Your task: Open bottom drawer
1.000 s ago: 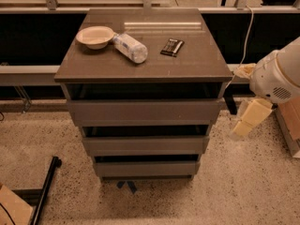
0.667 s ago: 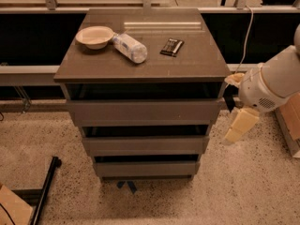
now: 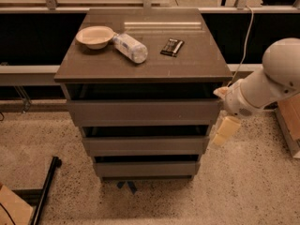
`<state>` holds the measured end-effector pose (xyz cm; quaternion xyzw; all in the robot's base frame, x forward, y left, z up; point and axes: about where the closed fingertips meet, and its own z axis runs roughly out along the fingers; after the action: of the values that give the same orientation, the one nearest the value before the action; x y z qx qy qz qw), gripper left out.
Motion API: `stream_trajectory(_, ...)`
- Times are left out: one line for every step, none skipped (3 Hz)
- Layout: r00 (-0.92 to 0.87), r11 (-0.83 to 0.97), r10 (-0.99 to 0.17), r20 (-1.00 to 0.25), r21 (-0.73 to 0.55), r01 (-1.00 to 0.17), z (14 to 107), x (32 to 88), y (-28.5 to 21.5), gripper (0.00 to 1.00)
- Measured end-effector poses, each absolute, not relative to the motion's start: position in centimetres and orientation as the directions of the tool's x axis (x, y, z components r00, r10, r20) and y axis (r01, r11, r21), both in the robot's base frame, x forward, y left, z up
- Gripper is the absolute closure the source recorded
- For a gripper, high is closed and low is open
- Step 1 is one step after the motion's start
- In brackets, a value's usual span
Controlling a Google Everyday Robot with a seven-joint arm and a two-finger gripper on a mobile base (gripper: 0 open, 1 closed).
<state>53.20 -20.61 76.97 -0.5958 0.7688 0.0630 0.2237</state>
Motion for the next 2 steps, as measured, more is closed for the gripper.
stream_trajectory(-0.189,0.278,-0.889,-0.418,-0.163,-0.947,76.5,53.3,-20.5,0.00)
stream_trajectory(-0.216,0.297,-0.887,-0.408,-0.146,-0.944,74.6,52.8,-20.2,0.00)
